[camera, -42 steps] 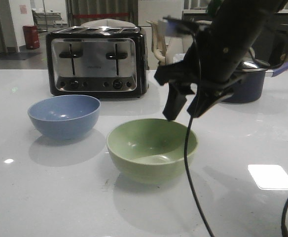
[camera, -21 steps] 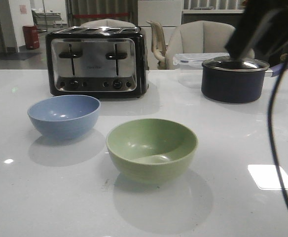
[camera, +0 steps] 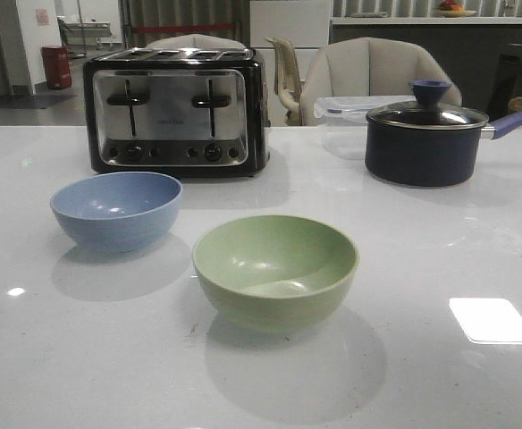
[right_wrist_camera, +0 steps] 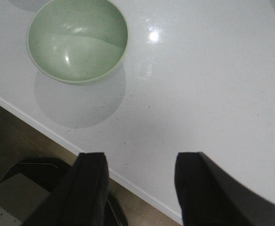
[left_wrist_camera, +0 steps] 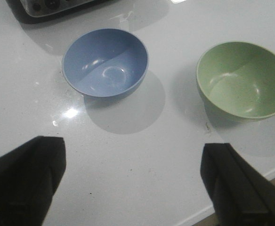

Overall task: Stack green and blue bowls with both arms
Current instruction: 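Open the right gripper and withdraw it from the green bowl, then grasp the rim of the light blue bowl with the left gripper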

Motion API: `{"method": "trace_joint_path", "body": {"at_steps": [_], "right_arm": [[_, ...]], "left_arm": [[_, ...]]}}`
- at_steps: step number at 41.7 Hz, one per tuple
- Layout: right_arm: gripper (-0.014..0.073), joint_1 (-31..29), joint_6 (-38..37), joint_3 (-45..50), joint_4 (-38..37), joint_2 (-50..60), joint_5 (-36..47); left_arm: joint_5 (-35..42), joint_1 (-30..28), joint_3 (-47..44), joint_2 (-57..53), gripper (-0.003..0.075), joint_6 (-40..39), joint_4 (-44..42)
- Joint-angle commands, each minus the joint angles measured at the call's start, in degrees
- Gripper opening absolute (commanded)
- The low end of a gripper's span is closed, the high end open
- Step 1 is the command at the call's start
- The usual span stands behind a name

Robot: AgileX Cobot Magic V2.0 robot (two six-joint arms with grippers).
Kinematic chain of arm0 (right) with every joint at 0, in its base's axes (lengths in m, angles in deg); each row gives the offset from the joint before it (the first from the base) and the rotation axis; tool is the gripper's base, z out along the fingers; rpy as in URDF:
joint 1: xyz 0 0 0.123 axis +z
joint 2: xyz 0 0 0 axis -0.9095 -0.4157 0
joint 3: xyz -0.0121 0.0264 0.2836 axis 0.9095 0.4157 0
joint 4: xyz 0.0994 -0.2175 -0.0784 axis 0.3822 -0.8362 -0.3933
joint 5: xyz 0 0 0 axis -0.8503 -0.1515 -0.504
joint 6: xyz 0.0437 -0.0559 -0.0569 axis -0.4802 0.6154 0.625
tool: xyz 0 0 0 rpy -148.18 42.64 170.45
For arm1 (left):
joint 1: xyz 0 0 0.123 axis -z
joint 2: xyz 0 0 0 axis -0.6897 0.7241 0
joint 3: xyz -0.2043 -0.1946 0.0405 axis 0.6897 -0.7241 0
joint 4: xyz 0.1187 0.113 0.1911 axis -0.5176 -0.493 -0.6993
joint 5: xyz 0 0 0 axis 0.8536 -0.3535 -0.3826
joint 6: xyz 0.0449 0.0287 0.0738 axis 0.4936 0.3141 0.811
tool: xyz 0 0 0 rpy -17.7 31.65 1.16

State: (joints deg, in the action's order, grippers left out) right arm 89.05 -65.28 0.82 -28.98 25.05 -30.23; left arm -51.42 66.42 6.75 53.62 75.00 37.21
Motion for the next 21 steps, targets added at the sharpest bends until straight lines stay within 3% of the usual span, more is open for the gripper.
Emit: {"method": "trace_joint_path", "body": {"at_steps": [1, 11, 12, 21], "right_arm": [[0.0442, -0.07, -0.13, -1.43, -0.47, 0.53, 2.3], [0.0442, -0.07, -0.13, -1.43, -0.47, 0.53, 2.3], [0.0442, -0.07, -0.13, -1.43, -0.47, 0.53, 2.3], [0.0442, -0.07, -0.13, -1.43, -0.47, 0.53, 2.3]], "left_arm": [[-0.1, -1.79, 6.8, 6.19, 0.0636, -0.29, -0.05], [-4.05, -7.37, 18.05, 23.25, 0.0636, -0.81, 0.06], [-4.05, -10.72, 19.21, 25.19, 0.0636, -0.81, 0.06], [-3.55, -11.87, 28.21, 38.8, 0.0636, -0.81, 0.05]]}}
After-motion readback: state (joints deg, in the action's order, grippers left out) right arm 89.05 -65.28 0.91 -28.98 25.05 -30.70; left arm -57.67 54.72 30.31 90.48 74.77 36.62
